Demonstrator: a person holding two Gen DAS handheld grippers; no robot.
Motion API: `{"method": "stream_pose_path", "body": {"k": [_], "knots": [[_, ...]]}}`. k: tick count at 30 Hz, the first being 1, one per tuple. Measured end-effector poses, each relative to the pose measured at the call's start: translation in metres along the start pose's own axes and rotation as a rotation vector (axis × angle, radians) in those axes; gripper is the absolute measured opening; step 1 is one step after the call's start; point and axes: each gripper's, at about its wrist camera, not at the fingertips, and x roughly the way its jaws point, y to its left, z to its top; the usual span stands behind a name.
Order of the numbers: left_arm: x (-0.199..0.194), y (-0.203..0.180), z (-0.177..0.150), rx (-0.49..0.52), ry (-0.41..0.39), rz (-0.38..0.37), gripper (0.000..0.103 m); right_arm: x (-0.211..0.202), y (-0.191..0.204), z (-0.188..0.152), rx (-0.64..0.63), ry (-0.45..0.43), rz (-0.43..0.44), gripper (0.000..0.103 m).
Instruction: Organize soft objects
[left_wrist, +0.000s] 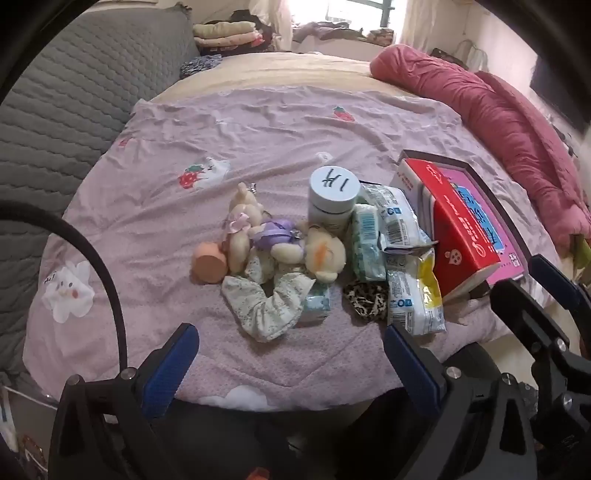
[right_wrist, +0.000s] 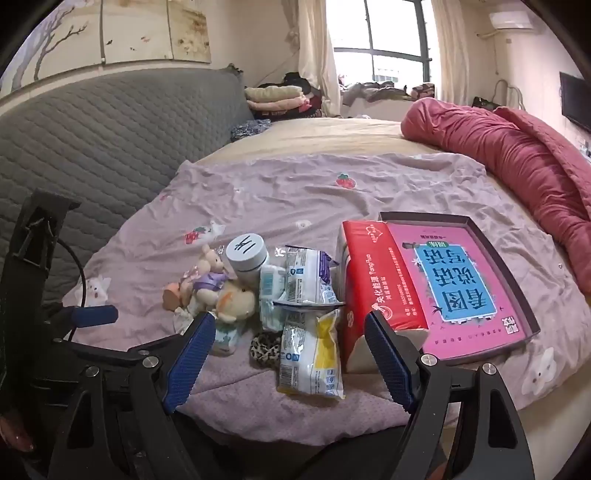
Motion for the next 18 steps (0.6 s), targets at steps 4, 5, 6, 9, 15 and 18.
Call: {"method": "stream_pose_path", "body": {"k": [4,5,6,9,15,18], "knots": [[-0.003,0.001,-0.002,-0.011,-0.003,-0.017,0.101,-0.002,0.002,0.003,-0.004,0.010,-0.017,0.083],[-0.004,0.001,-0.004,-0.016,-0.007,-0.015,0.101,-0.002,0.003,0.004,-0.009,0.007,-0.020,0.083],[0.000,0.004,0.000,-0.029,0.016,-0.024,0.101,-0.003,0.003,0.005,-0.012,0.003,-0.022,0.083],[0.000,0.006,0.001,-0.046,0.023,-0.024,0.101,-0.001,0.006,0.004,-0.022,-0.010,-0.029,0.083],[-0.002,0.008,0.007,-0.043,0.017,-0.023,0.101,-0.003,0.011,0.007,-0.048,-0.025,-0.044,0.083],[-0.002,0.009,0.009,-0.043,0.016,-0.023,0.101,-0.004,0.012,0.008,-0.059,-0.026,-0.046,0.083]]}}
